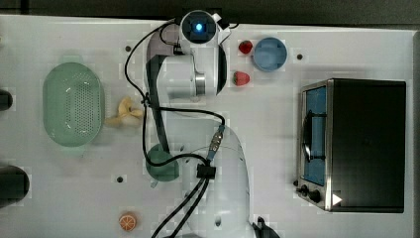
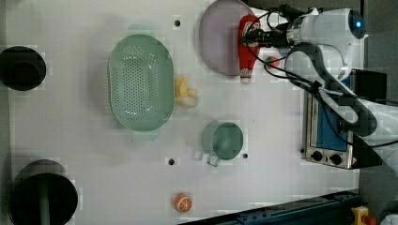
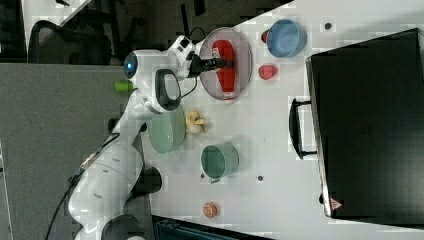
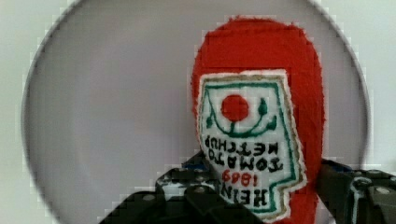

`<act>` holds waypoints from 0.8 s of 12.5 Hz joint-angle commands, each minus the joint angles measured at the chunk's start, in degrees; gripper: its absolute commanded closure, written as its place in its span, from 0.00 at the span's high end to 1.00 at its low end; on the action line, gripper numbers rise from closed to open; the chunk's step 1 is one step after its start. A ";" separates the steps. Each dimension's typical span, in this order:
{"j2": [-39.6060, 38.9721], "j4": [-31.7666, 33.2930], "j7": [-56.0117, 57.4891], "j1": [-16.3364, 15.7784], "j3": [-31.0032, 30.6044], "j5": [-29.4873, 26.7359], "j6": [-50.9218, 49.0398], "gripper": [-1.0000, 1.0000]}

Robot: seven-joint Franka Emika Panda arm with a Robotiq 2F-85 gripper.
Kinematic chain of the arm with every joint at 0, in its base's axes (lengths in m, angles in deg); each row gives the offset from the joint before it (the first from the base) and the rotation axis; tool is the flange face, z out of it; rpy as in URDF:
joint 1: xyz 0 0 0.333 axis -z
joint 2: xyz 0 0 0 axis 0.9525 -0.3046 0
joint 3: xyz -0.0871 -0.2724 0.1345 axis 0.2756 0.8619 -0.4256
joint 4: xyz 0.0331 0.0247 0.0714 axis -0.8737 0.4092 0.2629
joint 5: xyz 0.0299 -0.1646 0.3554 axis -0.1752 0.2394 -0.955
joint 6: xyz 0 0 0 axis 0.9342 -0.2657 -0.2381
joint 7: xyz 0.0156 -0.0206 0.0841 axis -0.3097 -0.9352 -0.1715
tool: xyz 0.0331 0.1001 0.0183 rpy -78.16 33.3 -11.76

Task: Pick ketchup from plate and place it on table.

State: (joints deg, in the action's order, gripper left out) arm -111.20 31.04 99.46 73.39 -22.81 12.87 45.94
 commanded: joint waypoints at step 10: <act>36.45 22.30 1.56 4.53 3.43 -2.33 -23.84 0.63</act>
State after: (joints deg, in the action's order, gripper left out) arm -71.05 48.89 99.51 76.11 -21.44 10.93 22.44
